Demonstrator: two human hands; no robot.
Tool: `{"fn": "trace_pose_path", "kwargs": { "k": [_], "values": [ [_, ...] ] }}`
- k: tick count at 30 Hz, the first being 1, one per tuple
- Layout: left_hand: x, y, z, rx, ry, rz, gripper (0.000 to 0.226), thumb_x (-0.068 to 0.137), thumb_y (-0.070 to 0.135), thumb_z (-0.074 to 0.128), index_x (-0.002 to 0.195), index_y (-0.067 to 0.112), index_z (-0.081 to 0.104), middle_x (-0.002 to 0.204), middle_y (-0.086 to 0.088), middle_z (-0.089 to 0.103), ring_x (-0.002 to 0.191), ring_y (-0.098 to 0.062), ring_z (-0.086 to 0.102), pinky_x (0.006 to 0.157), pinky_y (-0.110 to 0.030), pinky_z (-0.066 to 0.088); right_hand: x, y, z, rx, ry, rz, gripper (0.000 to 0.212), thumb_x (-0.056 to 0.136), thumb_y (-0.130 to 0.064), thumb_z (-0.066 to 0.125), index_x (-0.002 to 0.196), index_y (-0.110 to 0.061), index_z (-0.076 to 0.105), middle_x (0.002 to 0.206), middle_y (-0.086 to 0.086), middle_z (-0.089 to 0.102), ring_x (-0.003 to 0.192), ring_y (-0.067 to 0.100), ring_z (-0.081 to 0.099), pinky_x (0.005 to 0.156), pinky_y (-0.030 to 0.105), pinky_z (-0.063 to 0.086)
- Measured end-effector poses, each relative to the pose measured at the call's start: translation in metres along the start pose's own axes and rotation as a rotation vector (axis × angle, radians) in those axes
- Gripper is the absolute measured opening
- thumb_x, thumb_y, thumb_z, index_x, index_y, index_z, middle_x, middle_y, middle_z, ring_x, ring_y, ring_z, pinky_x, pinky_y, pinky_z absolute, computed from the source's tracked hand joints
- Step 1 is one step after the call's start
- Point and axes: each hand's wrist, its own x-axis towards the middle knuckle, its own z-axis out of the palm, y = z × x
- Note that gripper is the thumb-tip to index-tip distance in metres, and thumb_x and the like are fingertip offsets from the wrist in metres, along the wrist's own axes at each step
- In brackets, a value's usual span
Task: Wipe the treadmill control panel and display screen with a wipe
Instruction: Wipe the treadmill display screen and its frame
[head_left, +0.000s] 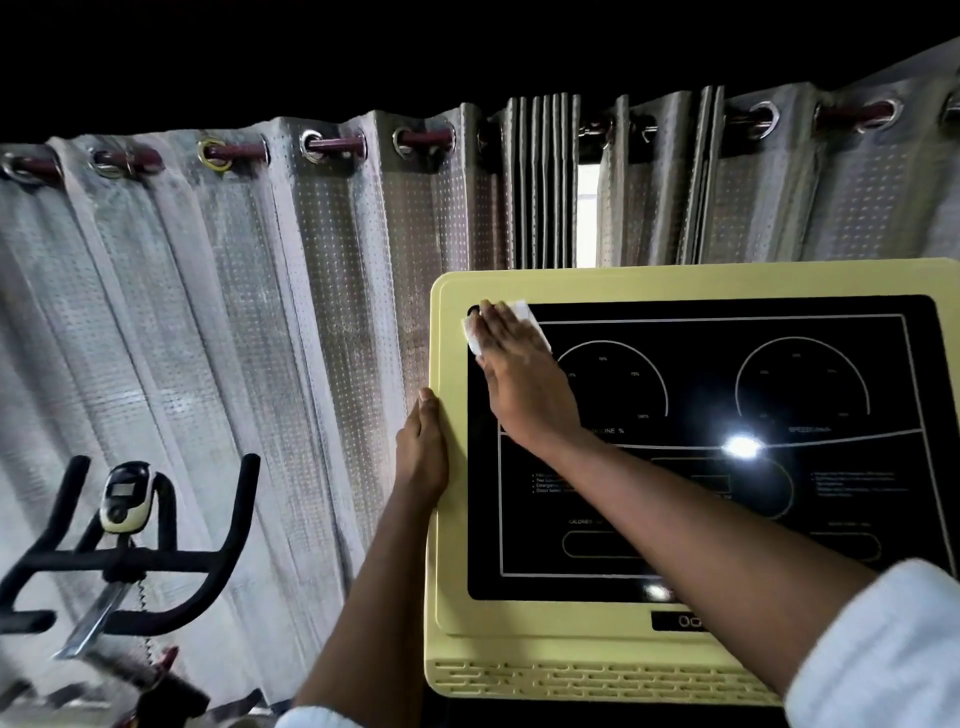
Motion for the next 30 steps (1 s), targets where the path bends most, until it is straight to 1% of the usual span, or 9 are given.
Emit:
{"fn": "trace_pose_path", "kwargs": {
  "k": [3, 8, 11, 16, 18, 22, 24, 27, 30],
  "values": [
    [-0.013, -0.016, -0.001, -0.009, -0.002, -0.028, 0.059, 0.106, 0.046, 0.024, 0.147, 0.008, 0.044, 0.152, -0.015, 0.043, 0.141, -0.025, 0.039, 0.109, -0.024, 0.024, -0.025, -0.016, 0.014, -0.001, 0.062, 0.109, 0.054, 0.103, -0.017, 0.04, 0.156, -0.017, 0.028, 0.163, 0.004, 0.026, 0.153, 0.017, 0.016, 0.124, 0.039, 0.02],
    [-0.019, -0.017, 0.0, 0.006, 0.015, -0.061, 0.066, 0.104, 0.054, 0.021, 0.145, 0.009, 0.048, 0.148, -0.019, 0.047, 0.138, -0.032, 0.042, 0.106, -0.032, 0.03, -0.129, -0.036, 0.023, 0.023, -0.023, -0.014, 0.055, 0.1, -0.015, 0.044, 0.154, -0.013, 0.032, 0.163, 0.004, 0.027, 0.153, 0.016, 0.014, 0.123, 0.04, 0.021],
    [-0.021, -0.015, 0.0, 0.024, 0.03, -0.053, 0.064, 0.105, 0.052, 0.021, 0.145, 0.009, 0.047, 0.149, -0.019, 0.046, 0.139, -0.032, 0.041, 0.109, -0.032, 0.029, -0.094, -0.022, 0.015, 0.009, -0.044, -0.008, 0.053, 0.1, -0.018, 0.039, 0.152, -0.012, 0.035, 0.161, 0.006, 0.03, 0.152, 0.019, 0.021, 0.122, 0.041, 0.024],
    [-0.022, -0.018, -0.003, 0.006, 0.017, -0.047, 0.064, 0.105, 0.052, 0.023, 0.146, 0.009, 0.046, 0.149, -0.018, 0.046, 0.14, -0.032, 0.04, 0.115, -0.037, 0.029, -0.047, -0.021, 0.008, 0.006, 0.035, 0.16, 0.052, 0.103, -0.02, 0.036, 0.154, -0.014, 0.031, 0.162, 0.004, 0.027, 0.152, 0.017, 0.019, 0.123, 0.038, 0.021],
    [-0.022, -0.016, -0.003, 0.001, 0.014, -0.047, 0.065, 0.104, 0.053, 0.023, 0.146, 0.009, 0.046, 0.149, -0.018, 0.046, 0.14, -0.032, 0.04, 0.114, -0.037, 0.029, -0.097, -0.032, 0.018, -0.003, 0.028, 0.109, 0.053, 0.102, -0.017, 0.034, 0.155, -0.012, 0.029, 0.163, 0.006, 0.025, 0.153, 0.02, 0.017, 0.124, 0.04, 0.02],
    [-0.022, -0.016, 0.0, 0.024, 0.033, -0.046, 0.064, 0.104, 0.053, 0.023, 0.146, 0.01, 0.048, 0.147, -0.019, 0.049, 0.137, -0.034, 0.044, 0.105, -0.032, 0.033, -0.181, -0.044, 0.023, -0.036, -0.128, -0.059, 0.063, 0.096, -0.007, 0.043, 0.156, -0.013, 0.026, 0.164, 0.006, 0.02, 0.154, 0.02, 0.013, 0.123, 0.042, 0.023],
    [-0.023, -0.015, 0.0, 0.033, 0.035, -0.031, 0.064, 0.104, 0.052, 0.022, 0.146, 0.01, 0.048, 0.148, -0.019, 0.048, 0.138, -0.034, 0.042, 0.109, -0.034, 0.032, -0.145, -0.03, 0.017, -0.036, -0.111, -0.065, 0.058, 0.097, -0.009, 0.036, 0.155, -0.012, 0.029, 0.163, 0.007, 0.024, 0.153, 0.021, 0.017, 0.121, 0.043, 0.025],
    [-0.023, -0.013, -0.002, 0.042, 0.053, 0.007, 0.063, 0.105, 0.049, 0.022, 0.146, 0.008, 0.047, 0.148, -0.019, 0.046, 0.14, -0.034, 0.04, 0.112, -0.035, 0.03, -0.068, -0.009, 0.002, -0.02, 0.014, 0.106, 0.054, 0.1, -0.014, 0.038, 0.154, -0.011, 0.031, 0.162, 0.008, 0.028, 0.152, 0.021, 0.022, 0.122, 0.042, 0.024],
    [-0.023, -0.014, -0.001, 0.056, 0.055, 0.006, 0.065, 0.105, 0.05, 0.021, 0.141, 0.006, 0.052, 0.141, -0.021, 0.054, 0.133, -0.036, 0.047, 0.104, -0.036, 0.036, -0.08, -0.018, 0.013, -0.011, 0.091, 0.203, 0.055, 0.1, -0.011, 0.038, 0.154, -0.01, 0.03, 0.162, 0.01, 0.027, 0.153, 0.022, 0.019, 0.123, 0.042, 0.023]
  ]
}}
